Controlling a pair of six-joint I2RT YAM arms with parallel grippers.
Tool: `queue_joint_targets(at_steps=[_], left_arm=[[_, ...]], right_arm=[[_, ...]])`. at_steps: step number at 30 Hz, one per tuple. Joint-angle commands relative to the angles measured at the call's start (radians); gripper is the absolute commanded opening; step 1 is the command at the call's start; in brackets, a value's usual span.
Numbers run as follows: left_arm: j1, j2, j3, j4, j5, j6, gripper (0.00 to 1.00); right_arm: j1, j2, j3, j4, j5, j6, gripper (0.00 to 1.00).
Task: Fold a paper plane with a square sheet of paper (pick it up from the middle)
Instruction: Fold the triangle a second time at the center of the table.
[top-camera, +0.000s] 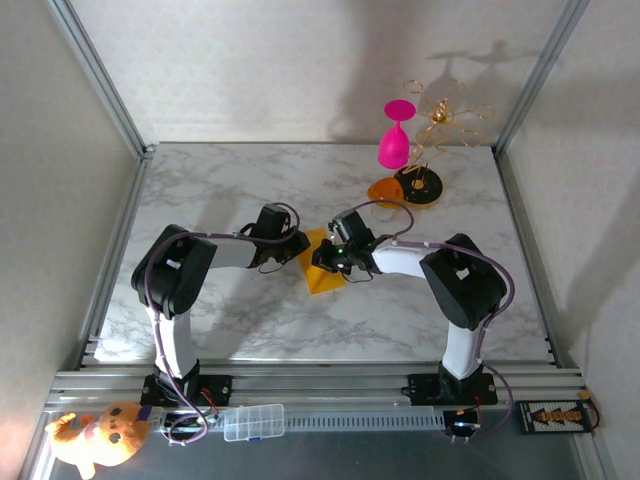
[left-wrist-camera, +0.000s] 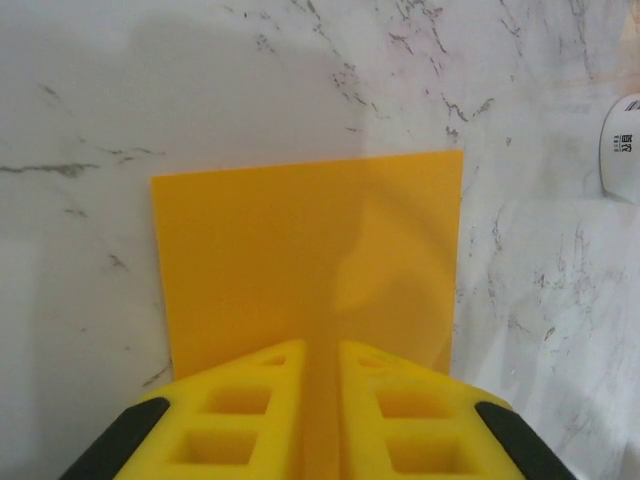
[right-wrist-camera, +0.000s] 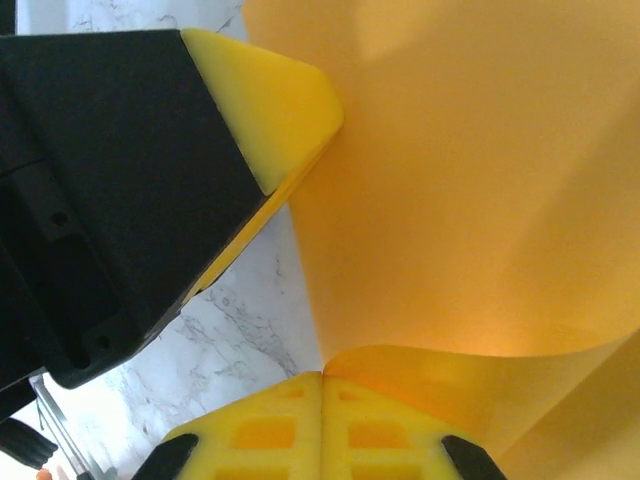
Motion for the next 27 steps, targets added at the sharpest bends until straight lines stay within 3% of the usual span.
queue_joint_targets(at_steps=[1, 27], left_arm=[[-0.005, 0.034, -0.019, -0.019, 0.005, 0.003, 0.15], [-0.008, 0.04, -0.031, -0.018, -0.01, -0.017, 0.15]], right_arm=[[0.031, 0.026, 0.032, -0.002, -0.001, -0.03, 0.0], [0.035, 0.039, -0.001, 0.027, 0.099, 0.036, 0.0]])
